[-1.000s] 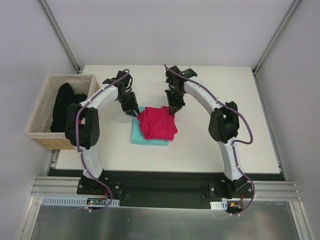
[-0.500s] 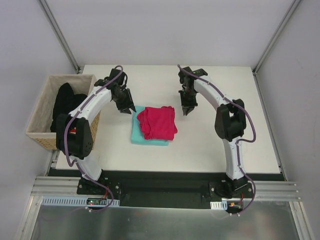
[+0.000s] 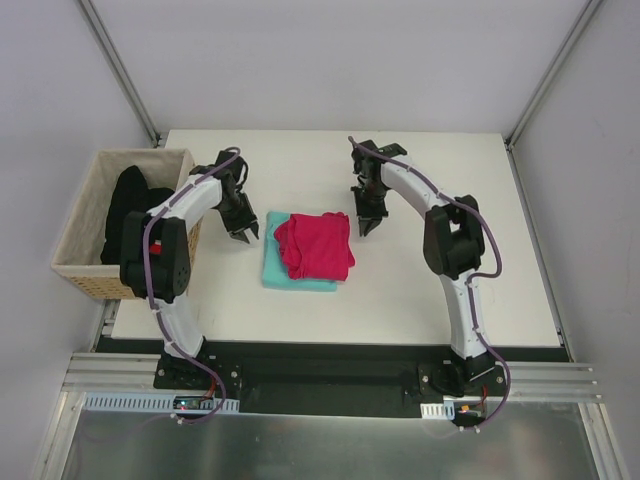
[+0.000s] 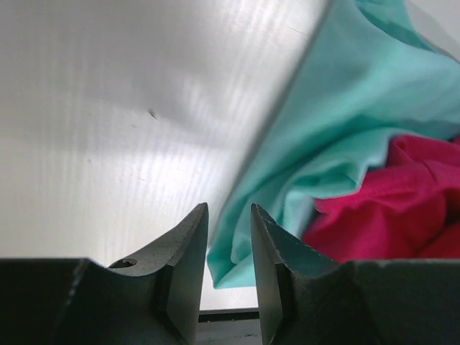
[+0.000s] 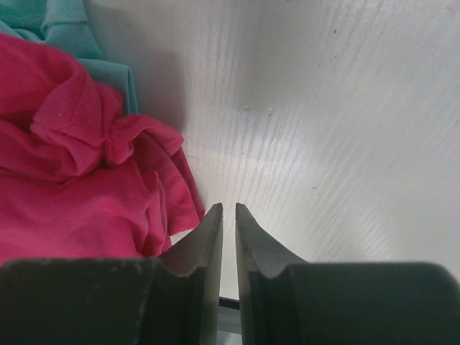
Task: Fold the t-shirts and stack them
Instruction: Put the neatly folded tshirt into the corner of the board with both arms
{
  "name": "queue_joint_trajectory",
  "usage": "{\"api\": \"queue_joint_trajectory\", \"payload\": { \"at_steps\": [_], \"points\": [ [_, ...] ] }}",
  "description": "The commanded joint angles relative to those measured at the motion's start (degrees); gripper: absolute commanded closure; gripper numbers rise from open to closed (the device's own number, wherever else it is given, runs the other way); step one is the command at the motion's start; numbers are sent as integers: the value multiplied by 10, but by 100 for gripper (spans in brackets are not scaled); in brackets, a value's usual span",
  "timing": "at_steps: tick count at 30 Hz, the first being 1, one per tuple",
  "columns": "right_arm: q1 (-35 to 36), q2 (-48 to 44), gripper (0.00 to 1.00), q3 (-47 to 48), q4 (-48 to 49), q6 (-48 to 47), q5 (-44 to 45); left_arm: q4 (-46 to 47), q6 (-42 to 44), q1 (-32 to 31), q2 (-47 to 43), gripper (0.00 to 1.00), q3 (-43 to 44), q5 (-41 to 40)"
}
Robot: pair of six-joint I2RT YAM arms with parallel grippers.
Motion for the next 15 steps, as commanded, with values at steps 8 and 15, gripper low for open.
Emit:
{"api": "queue_joint_trajectory", "payload": {
  "at_steps": [8,15],
  "points": [
    [1,30,85,28,-1,-5,-33,-9,11,18,65,71,27,-6],
    [5,56,85,33,2,0,-60,-6,9,18,94,71,43,13]
  ]
}}
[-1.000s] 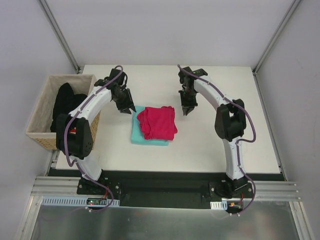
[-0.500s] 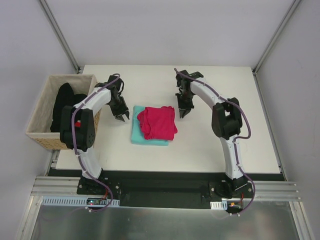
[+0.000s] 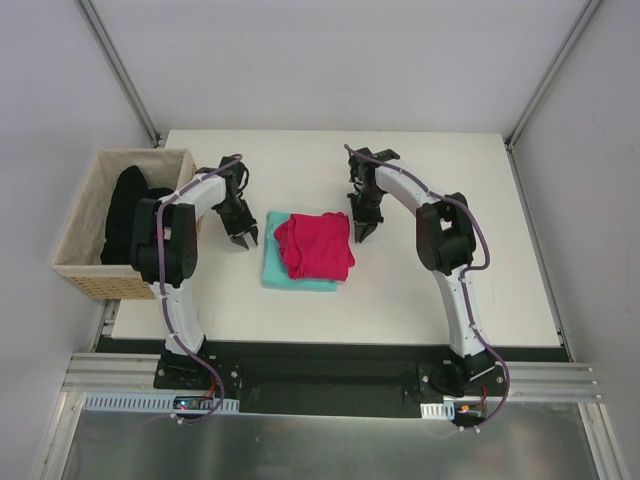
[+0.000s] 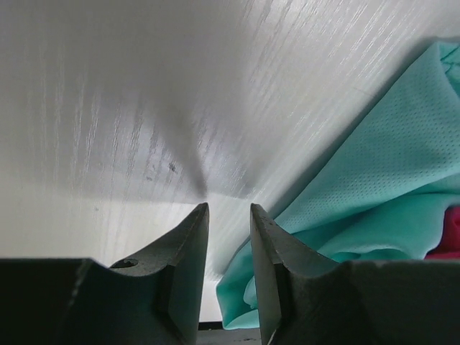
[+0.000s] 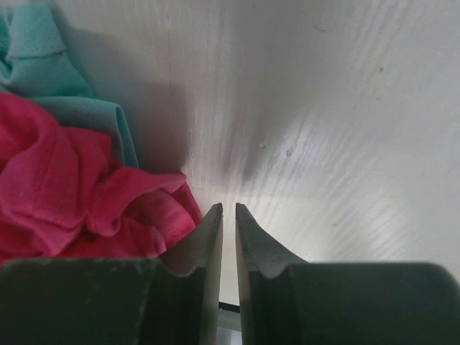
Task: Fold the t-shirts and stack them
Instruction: Put the neatly folded tshirt into the corner of the board with both arms
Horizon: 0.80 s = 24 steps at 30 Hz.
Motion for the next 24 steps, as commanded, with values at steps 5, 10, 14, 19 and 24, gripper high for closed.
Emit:
{"api": "queue_joint_trajectory", "payload": {
  "at_steps": [5,10,14,19,24],
  "points": [
    [15,7,85,31,-12,-1,-34,-1,2,0,23,71,31,28],
    [32,-13,85,49,-22,6,-28,8,-5,-4,29,71,32,42],
    [49,-34,85,52,-23,16,-20,9,-9,-11,27,71,34,45],
    [70,-39,86,51,-23,28,-21,10,-13,-24,20,71,33,46],
    [101,-40,86,53,-20,40,-23,11,-19,-33,10,71,27,46]
  ]
}}
